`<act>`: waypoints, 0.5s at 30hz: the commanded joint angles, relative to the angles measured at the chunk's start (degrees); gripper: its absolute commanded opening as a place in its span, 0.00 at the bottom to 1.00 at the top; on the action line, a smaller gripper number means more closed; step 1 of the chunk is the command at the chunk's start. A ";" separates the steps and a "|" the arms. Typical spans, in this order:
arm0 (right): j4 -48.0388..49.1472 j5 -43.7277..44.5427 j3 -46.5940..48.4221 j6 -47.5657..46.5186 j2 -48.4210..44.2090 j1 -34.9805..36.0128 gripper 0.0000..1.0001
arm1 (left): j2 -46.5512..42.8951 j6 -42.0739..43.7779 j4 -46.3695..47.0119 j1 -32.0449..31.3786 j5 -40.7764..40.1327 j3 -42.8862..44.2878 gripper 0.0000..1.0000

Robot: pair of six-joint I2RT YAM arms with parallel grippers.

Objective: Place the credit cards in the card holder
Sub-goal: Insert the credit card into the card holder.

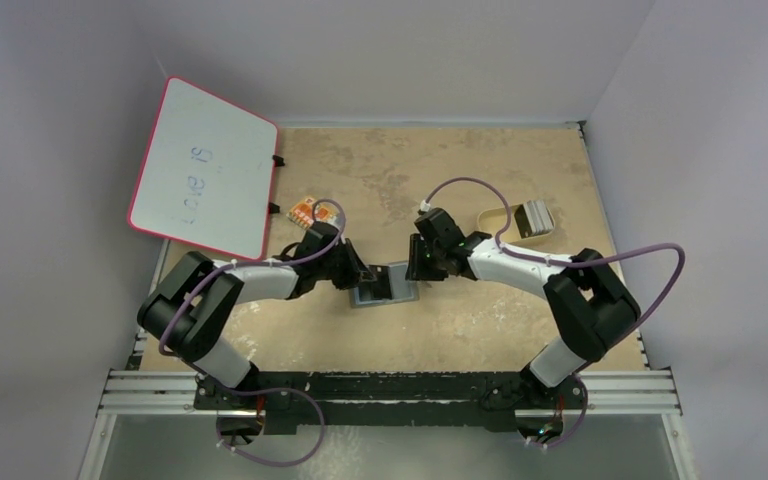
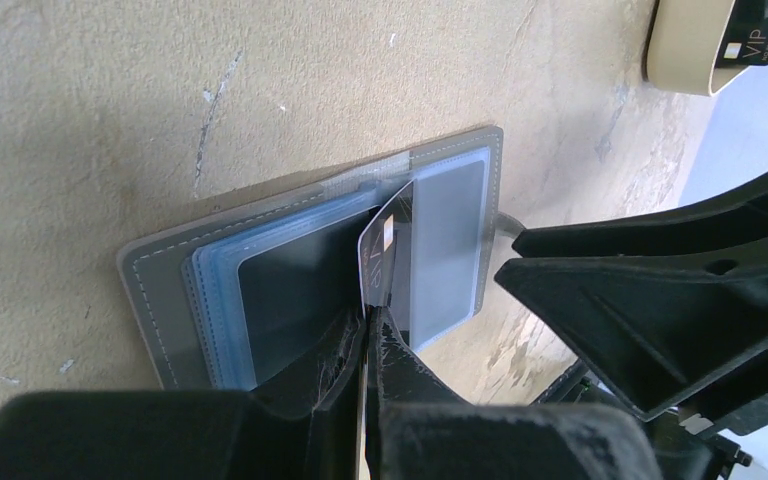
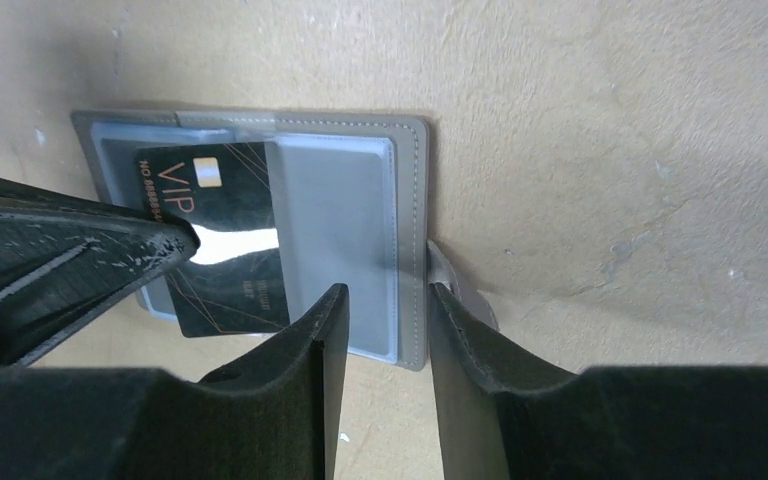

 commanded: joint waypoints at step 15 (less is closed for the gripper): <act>11.72 -6.43 -4.99 1.93 2.26 -0.31 0.39 | 0.87 -1.38 -3.18 -2.13 -6.70 3.71 0.11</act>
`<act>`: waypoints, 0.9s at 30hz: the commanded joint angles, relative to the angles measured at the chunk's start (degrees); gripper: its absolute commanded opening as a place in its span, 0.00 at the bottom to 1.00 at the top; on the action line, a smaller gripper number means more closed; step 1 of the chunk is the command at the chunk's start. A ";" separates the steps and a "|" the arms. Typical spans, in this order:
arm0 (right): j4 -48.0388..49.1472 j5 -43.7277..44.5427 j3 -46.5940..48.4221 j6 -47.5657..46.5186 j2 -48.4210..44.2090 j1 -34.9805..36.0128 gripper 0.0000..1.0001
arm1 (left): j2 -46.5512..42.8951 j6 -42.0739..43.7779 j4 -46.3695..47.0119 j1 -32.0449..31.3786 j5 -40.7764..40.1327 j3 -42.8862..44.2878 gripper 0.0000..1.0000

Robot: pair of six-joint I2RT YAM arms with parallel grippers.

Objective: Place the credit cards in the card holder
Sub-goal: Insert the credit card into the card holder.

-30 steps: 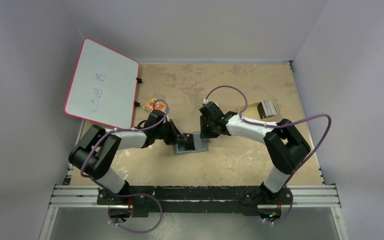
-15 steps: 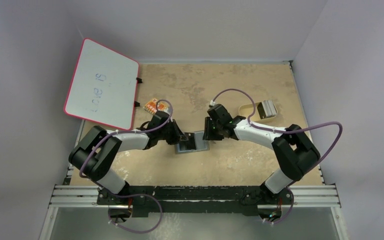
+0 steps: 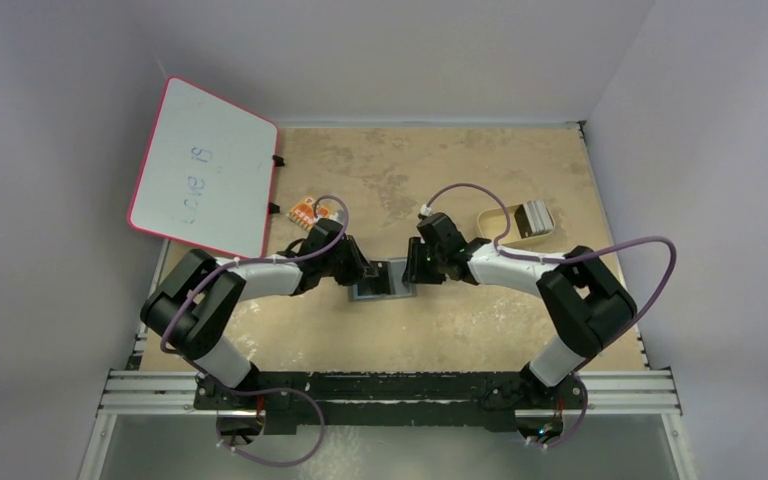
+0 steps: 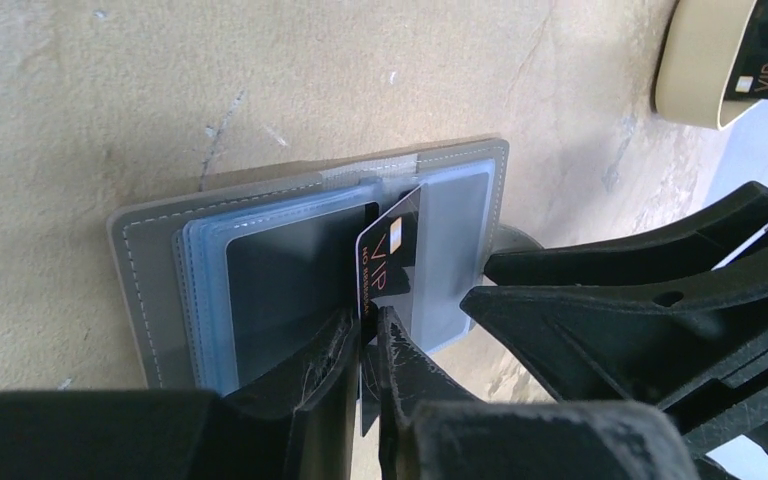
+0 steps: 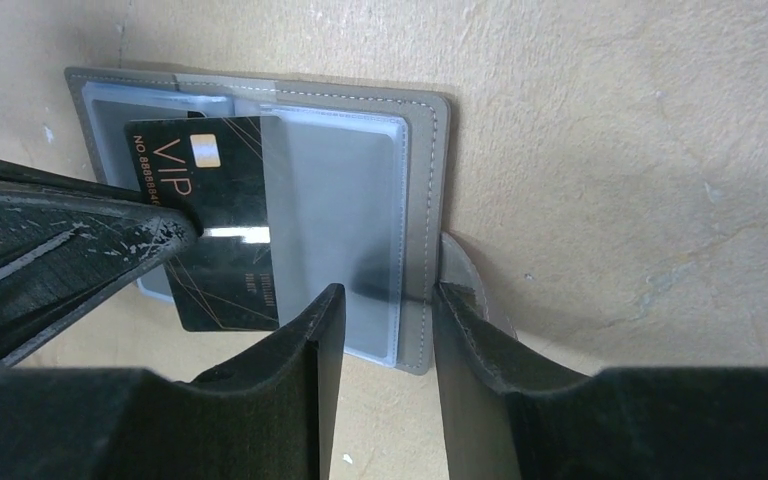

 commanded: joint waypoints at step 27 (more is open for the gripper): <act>7.47 -3.36 -2.28 -2.73 -4.25 -1.80 0.35 | 0.56 -0.80 -8.03 -1.55 -7.70 7.48 0.34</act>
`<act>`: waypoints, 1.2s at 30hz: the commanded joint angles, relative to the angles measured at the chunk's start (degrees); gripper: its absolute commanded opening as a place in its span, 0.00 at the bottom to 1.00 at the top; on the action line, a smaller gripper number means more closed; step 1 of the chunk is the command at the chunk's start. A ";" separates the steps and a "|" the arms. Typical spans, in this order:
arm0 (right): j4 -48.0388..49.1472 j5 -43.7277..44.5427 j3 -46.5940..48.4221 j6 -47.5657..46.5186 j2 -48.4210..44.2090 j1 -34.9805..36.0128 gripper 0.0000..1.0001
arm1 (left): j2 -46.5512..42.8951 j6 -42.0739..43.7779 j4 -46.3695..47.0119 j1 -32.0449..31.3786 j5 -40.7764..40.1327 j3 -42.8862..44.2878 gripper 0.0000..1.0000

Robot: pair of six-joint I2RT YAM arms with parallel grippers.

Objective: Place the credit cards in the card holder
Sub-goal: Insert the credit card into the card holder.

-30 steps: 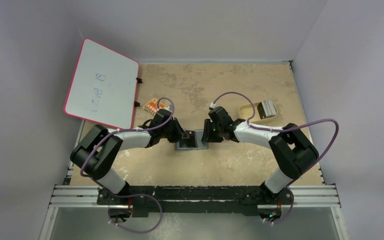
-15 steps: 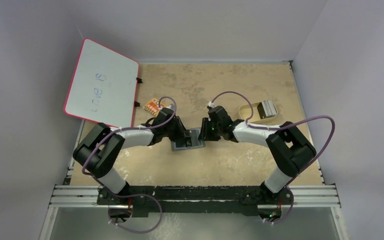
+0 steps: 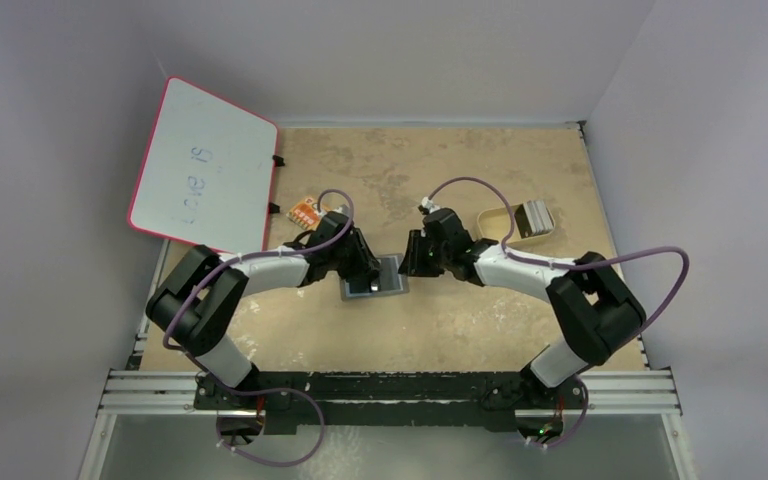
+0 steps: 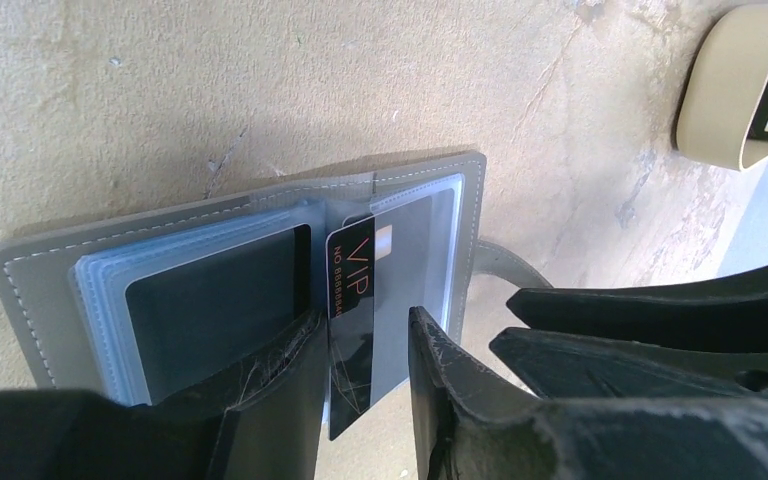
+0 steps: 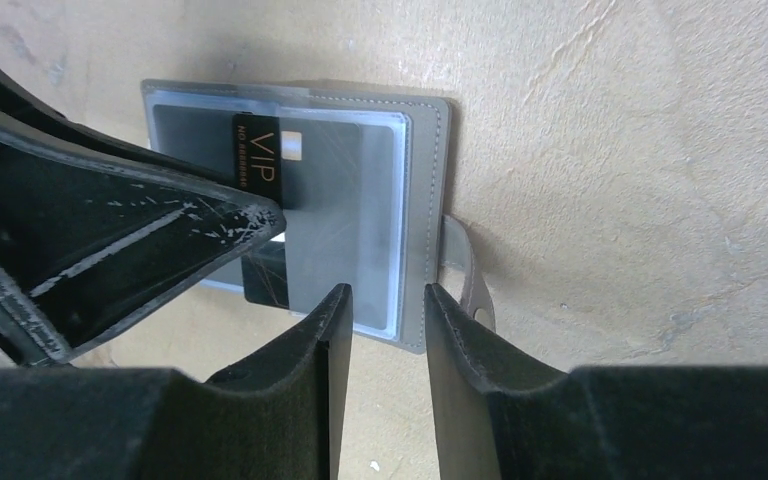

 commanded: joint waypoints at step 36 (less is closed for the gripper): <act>5.51 -2.46 -2.96 -2.07 -0.42 -1.28 0.37 | -0.65 3.46 -6.21 -1.38 -6.04 6.12 0.41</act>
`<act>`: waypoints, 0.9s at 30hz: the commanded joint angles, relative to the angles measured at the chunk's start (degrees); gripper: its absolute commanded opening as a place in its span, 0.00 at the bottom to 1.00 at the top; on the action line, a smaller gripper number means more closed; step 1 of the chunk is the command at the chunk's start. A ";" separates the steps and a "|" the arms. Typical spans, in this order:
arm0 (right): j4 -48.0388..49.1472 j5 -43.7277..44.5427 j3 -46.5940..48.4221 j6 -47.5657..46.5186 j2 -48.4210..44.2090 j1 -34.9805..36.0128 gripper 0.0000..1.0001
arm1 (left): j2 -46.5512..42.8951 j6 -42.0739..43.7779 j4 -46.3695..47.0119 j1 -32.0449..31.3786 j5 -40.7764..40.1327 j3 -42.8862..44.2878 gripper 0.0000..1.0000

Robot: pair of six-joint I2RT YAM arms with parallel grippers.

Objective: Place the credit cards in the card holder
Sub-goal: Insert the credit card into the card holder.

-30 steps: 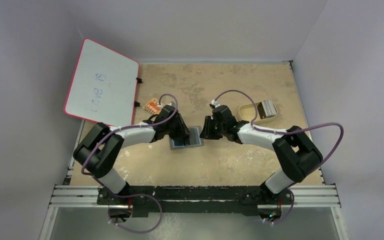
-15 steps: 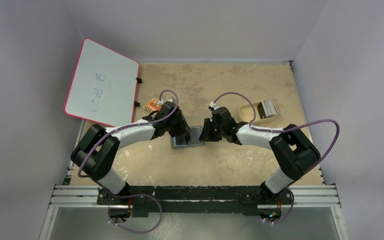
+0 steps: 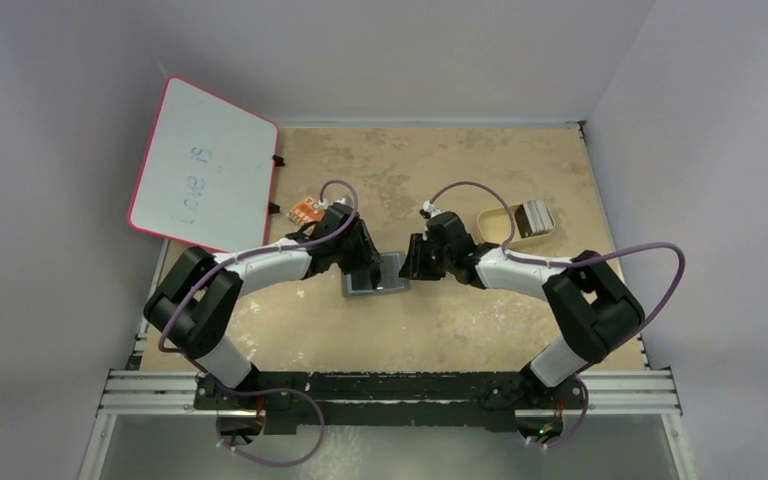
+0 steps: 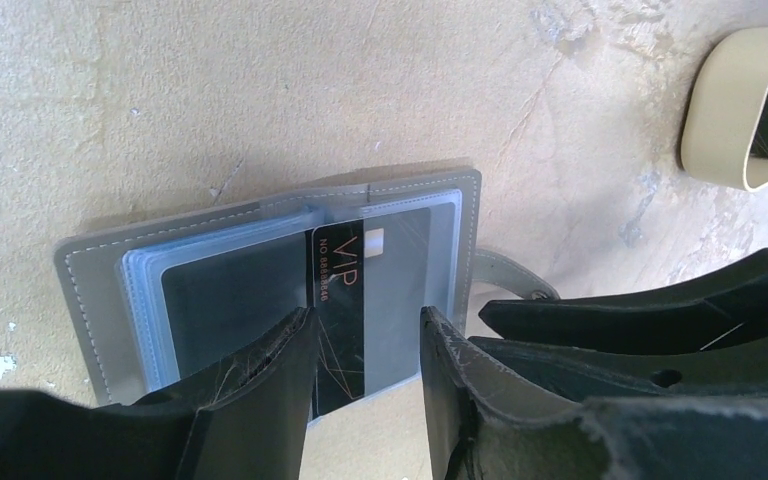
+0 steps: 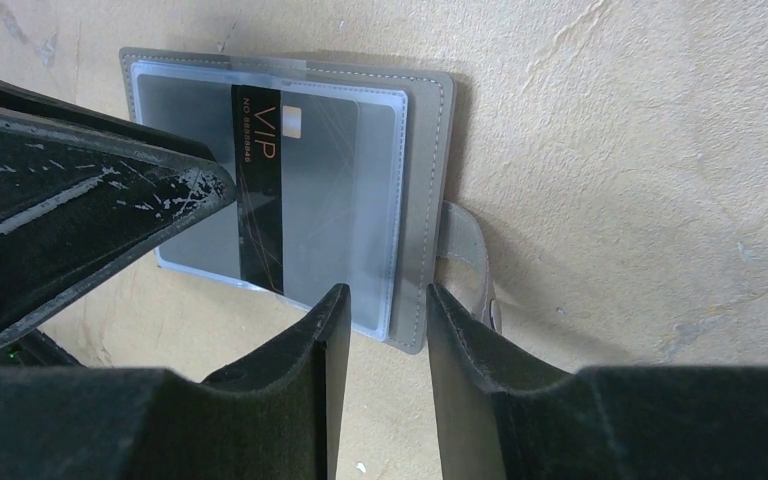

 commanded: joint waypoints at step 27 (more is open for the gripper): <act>8.02 -3.68 -2.59 -2.36 3.83 -0.33 0.35 | 4.98 -7.64 12.78 -1.40 5.75 -0.94 0.42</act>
